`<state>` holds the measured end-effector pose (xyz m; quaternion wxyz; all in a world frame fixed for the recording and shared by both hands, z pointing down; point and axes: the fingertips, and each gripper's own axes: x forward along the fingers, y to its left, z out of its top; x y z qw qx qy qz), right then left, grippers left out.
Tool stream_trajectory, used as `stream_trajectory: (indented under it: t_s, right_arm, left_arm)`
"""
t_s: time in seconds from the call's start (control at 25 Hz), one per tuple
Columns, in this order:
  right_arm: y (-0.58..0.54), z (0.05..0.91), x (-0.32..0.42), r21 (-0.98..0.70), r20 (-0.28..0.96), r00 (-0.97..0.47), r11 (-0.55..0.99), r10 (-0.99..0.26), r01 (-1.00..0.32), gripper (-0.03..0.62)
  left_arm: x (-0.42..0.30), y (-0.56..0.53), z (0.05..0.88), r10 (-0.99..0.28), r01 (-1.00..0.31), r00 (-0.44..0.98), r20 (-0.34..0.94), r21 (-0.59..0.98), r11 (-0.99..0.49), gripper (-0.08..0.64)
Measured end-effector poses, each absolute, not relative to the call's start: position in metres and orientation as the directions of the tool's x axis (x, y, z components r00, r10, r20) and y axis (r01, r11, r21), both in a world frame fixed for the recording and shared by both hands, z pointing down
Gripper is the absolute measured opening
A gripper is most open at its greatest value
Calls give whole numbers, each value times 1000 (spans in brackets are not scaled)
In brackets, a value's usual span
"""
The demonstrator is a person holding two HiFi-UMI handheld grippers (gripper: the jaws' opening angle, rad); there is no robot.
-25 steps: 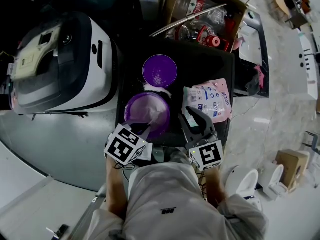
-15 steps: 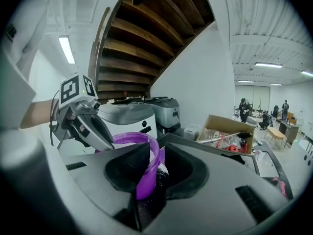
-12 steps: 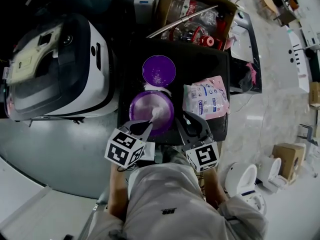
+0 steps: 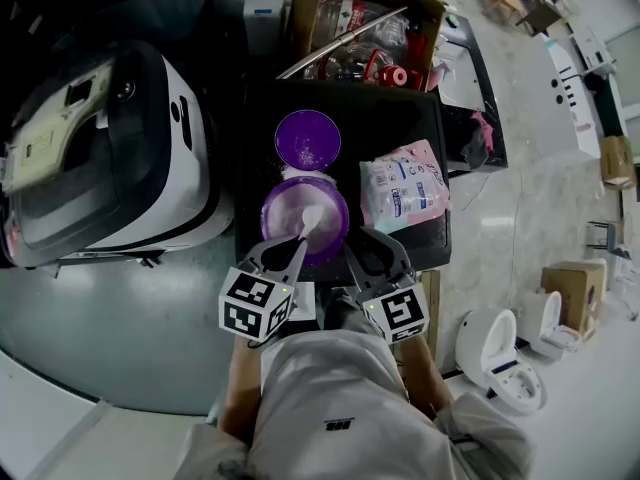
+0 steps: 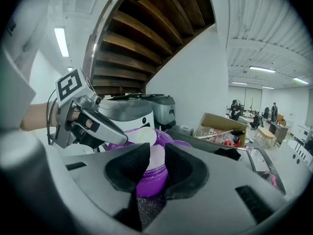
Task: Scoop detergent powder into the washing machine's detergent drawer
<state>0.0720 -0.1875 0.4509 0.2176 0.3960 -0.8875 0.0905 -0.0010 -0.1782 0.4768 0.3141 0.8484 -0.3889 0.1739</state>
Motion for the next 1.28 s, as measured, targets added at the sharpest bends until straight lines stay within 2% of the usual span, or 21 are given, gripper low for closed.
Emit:
stream_trajectory:
  t_s: [0.84,1.08,1.28]
  right_arm:
    - [-167,452,29,34,433,-544,617,-718,-787,97]
    - [-162,455,29,9,429,-559,623,-709,-782,97]
    - [-159,458,27,-3,432,-581,643,-690,-766,97]
  left_arm:
    - [-37,-173,451,-689,-705,682,246,470,-530,15]
    - [-39,-166,454,-714,-702,665,220,509,-497,15]
    - [-42,-161,462,-732,-676,645,217,610,-414,15]
